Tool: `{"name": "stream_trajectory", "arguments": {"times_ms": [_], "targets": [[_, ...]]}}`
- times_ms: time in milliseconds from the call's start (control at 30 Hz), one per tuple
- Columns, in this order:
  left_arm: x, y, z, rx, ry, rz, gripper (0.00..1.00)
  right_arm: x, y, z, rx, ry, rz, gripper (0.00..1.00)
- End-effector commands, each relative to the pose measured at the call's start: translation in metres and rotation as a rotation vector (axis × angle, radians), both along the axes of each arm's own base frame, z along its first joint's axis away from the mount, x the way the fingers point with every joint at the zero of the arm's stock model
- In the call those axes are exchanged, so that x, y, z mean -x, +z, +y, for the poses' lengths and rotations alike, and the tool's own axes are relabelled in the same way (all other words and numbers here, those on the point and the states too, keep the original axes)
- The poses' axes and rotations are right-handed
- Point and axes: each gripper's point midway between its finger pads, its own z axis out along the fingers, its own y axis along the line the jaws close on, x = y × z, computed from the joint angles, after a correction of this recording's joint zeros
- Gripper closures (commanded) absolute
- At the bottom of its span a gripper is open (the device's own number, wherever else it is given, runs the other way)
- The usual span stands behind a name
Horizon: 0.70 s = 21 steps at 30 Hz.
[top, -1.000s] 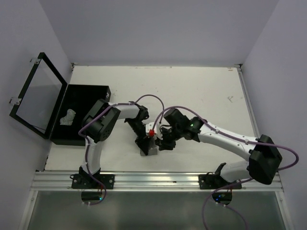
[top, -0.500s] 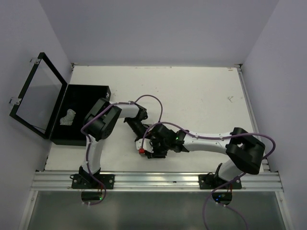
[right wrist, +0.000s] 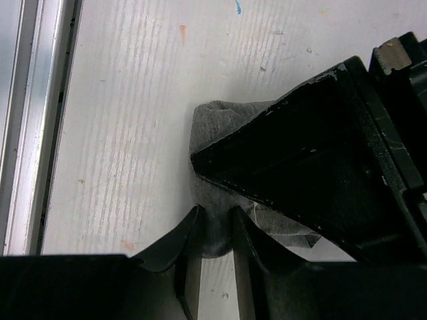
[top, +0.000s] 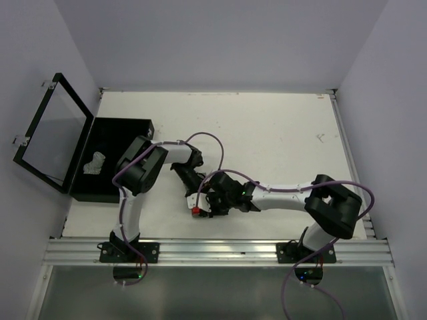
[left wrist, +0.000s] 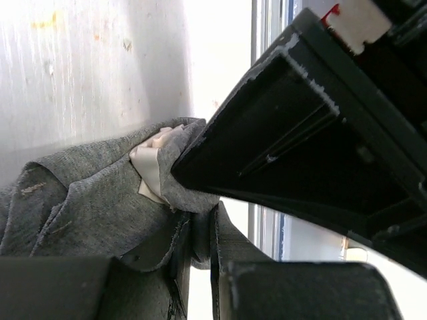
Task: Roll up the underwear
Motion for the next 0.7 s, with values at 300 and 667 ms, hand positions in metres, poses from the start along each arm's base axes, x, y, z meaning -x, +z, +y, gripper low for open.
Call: {"name": "stream_trajectory", "arguments": {"times_ms": [300, 667], "targets": [[-0.086, -0.032, 0.030, -0.075, -0.062, -0.494, 0.75, 0.036, -0.042, -0.013, 0.141, 0.092, 0.194, 1.00], [-0.243, 0.110, 0.064, -0.009, 0.235, -0.951, 0.60, 0.038, -0.032, -0.005, 0.189, -0.023, 0.368, 1.00]]}}
